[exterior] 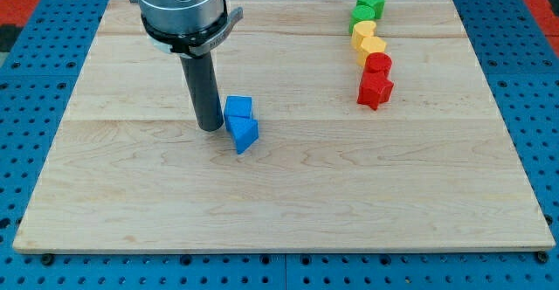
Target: Place your hand in between red star and blue cube
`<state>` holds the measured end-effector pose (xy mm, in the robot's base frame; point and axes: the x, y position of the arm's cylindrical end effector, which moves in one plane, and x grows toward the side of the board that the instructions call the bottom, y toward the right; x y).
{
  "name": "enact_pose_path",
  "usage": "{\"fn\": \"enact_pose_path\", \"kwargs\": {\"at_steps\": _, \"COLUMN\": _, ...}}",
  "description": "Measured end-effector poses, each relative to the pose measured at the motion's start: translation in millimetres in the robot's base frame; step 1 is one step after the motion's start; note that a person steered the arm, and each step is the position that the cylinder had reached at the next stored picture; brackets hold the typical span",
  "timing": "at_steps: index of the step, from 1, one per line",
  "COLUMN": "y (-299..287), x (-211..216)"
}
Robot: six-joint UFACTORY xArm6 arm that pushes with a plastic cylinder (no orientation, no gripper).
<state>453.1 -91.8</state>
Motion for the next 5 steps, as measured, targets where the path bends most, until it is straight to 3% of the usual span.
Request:
{"fn": "enact_pose_path", "kwargs": {"at_steps": 3, "y": 28, "x": 0}}
{"fn": "enact_pose_path", "kwargs": {"at_steps": 4, "y": 1, "x": 0}}
{"fn": "enact_pose_path", "kwargs": {"at_steps": 5, "y": -18, "x": 30}}
